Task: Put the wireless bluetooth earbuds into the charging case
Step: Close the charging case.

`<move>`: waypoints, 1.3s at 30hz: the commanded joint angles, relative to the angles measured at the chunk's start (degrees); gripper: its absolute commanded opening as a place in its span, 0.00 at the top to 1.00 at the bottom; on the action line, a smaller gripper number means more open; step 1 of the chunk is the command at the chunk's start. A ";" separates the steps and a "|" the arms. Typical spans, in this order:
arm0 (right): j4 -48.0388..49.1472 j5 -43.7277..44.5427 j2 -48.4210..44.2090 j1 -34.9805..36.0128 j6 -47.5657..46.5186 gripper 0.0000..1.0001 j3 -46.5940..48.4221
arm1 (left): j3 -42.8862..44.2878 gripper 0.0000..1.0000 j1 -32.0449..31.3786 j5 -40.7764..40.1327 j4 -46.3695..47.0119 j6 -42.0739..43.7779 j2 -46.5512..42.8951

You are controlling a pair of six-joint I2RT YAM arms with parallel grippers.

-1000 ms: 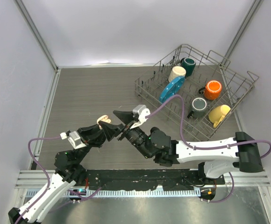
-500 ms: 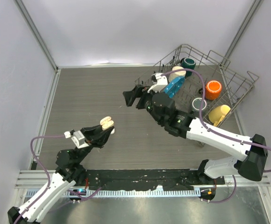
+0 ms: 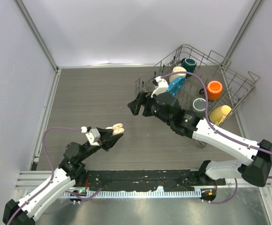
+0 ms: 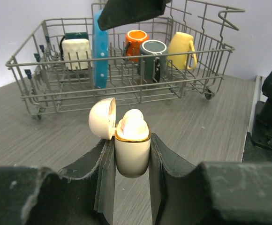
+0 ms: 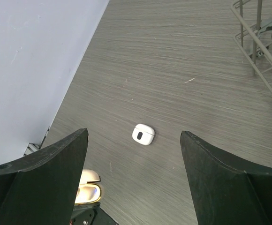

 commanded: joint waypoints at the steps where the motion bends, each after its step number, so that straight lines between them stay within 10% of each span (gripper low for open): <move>1: 0.71 -5.59 -1.28 -0.17 -1.60 0.15 0.48 | 3.06 1.00 -0.03 3.74 4.56 0.56 2.48; 24: 8.97 -24.67 -3.63 -0.08 1.20 0.15 -16.65 | 3.58 1.00 -0.03 4.09 11.77 -0.76 11.18; 39: 11.78 -2.16 -9.03 -0.08 3.85 0.15 -17.46 | 5.17 1.00 -0.03 8.66 16.08 -0.94 18.39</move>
